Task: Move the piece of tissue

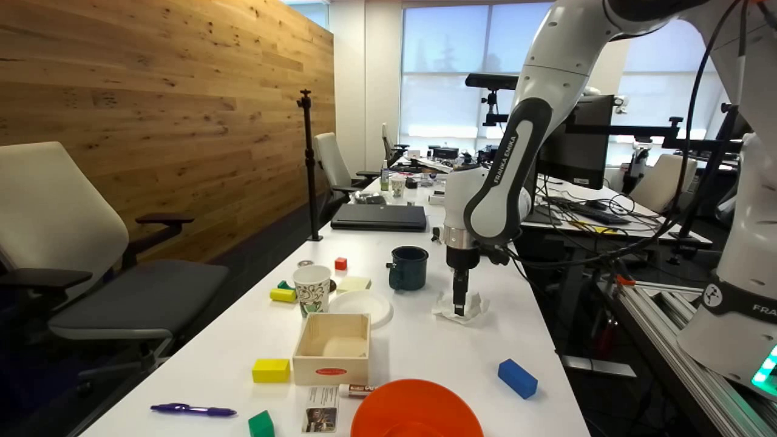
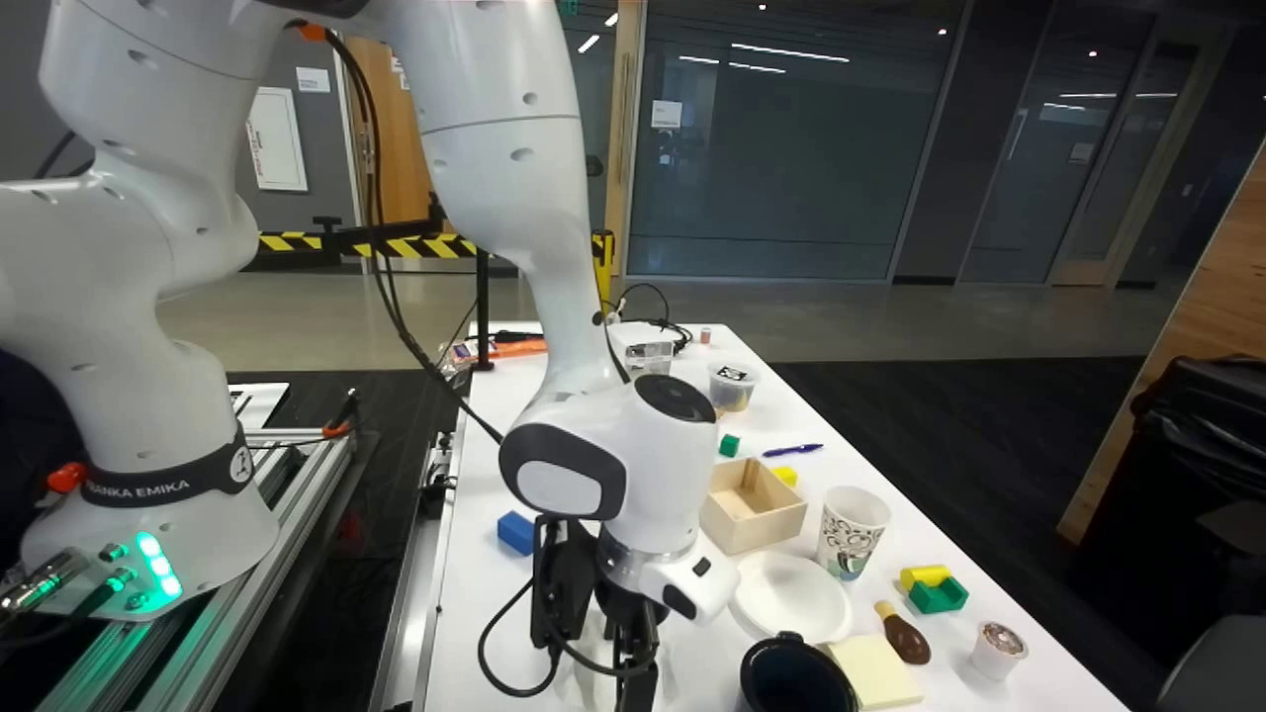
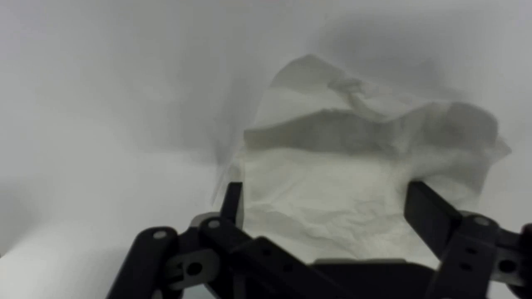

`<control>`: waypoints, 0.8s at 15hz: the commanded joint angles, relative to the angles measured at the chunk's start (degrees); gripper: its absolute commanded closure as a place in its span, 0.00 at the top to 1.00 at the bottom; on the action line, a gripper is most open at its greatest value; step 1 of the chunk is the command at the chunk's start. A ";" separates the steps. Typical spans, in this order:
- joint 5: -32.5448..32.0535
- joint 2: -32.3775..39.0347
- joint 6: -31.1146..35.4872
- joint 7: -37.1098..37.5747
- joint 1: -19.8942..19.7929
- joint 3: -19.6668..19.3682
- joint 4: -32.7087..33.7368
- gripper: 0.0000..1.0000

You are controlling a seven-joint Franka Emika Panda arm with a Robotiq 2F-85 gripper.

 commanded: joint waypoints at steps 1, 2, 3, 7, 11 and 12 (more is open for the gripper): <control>-2.10 -6.62 -4.08 0.59 0.47 -1.27 -2.14 1.00; -1.91 -8.09 -4.97 0.75 0.57 -1.45 -2.39 1.00; -2.40 -9.70 -6.84 1.40 1.39 -2.45 -2.45 1.00; -5.66 -16.19 -15.48 5.88 4.98 -6.96 -1.97 1.00; -8.14 -21.45 -27.35 6.91 5.93 -7.37 0.34 1.00; -9.10 -22.61 -29.94 7.34 6.23 -7.40 0.93 1.00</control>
